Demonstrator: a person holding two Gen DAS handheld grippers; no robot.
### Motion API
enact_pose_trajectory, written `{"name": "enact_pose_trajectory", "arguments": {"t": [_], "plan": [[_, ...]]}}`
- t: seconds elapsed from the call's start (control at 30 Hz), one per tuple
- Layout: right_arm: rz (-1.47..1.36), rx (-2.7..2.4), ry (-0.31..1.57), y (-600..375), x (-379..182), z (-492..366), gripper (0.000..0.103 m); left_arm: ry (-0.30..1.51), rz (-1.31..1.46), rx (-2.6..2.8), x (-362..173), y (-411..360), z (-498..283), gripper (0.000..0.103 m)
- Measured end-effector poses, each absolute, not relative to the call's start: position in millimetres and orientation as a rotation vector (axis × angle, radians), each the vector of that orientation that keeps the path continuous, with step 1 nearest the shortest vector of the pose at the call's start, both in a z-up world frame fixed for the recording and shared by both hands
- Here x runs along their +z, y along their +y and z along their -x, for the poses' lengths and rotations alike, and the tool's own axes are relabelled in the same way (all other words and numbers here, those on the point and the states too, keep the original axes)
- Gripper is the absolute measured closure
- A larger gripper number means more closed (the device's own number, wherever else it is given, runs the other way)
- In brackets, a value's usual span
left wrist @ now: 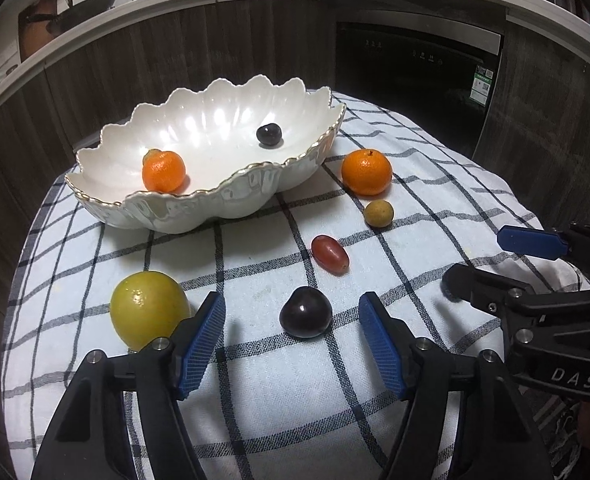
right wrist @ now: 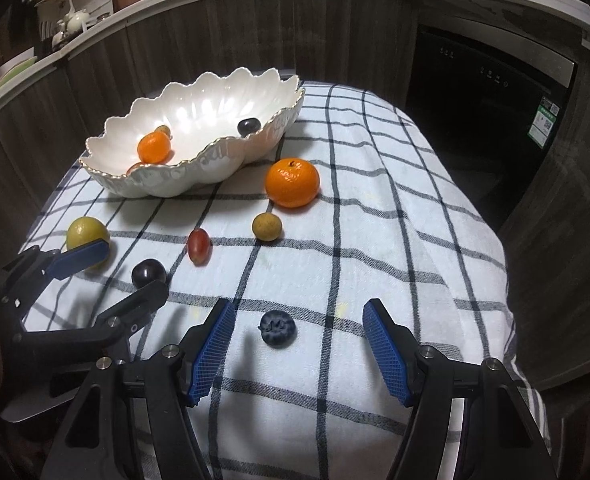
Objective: Organize fruits
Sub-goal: 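Move left tool to the second dark plum while right tool approaches the blueberry, then close left tool on the dark plum while right tool closes on the blueberry, then lift and carry the dark plum in left tool over the bowl while right tool carries the blueberry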
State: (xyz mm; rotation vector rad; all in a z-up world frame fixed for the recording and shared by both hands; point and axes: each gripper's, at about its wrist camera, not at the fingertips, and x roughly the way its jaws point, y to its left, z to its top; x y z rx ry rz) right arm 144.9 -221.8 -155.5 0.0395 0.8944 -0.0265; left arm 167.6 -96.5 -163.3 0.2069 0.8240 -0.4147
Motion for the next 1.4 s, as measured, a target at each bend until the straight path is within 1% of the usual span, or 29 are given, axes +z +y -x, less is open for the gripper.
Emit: {"name": "enact_pose_trajectory", "arguments": {"t": [0.1,0.17,0.23,0.33,0.4,0.43,0.5,0.67,0.7,0.77,0.8,0.83,0.93,1.4], "plan": [[-0.039,-0.025,0.903,-222,-159,-147,0.036,0.834,-0.204,-0.419,-166,-97,-170,0.037],[-0.036,-0.024,0.907,-221,-161,-148,0.036,0.836,-0.204,-0.421,-168,-98,-171,0.04],[-0.032,-0.021,0.908,-220,-162,-149,0.041,0.841,-0.204,-0.424,-169,-99,-174,0.044],[-0.026,-0.012,0.916,-218,-165,-150,0.046,0.847,-0.196,-0.427,-170,-100,-175,0.047],[-0.027,-0.004,0.922,-218,-167,-151,0.051,0.852,-0.199,-0.428,-172,-101,-175,0.048],[-0.028,-0.001,0.926,-217,-168,-152,0.053,0.855,-0.201,-0.428,-173,-102,-175,0.05],[-0.03,0.01,0.933,-217,-170,-153,0.06,0.867,-0.201,-0.431,-176,-103,-176,0.054],[-0.029,0.02,0.945,-216,-173,-155,0.069,0.864,-0.177,-0.429,-177,-101,-177,0.056],[-0.029,0.02,0.952,-216,-175,-155,0.073,0.862,-0.176,-0.43,-177,-101,-177,0.058],[-0.03,0.022,0.952,-216,-176,-155,0.076,0.86,-0.171,-0.434,-177,-100,-177,0.062],[-0.027,0.028,0.951,-215,-176,-155,0.08,0.859,-0.169,-0.435,-177,-100,-177,0.066],[-0.024,0.031,0.951,-214,-176,-155,0.08,0.858,-0.169,-0.436,-177,-100,-176,0.07],[-0.016,0.034,0.948,-213,-176,-156,0.08,0.857,-0.161,-0.439,-177,-99,-177,0.075],[-0.032,0.028,0.921,-219,-169,-155,0.08,0.852,-0.168,-0.399,-169,-96,-171,0.075]]}}
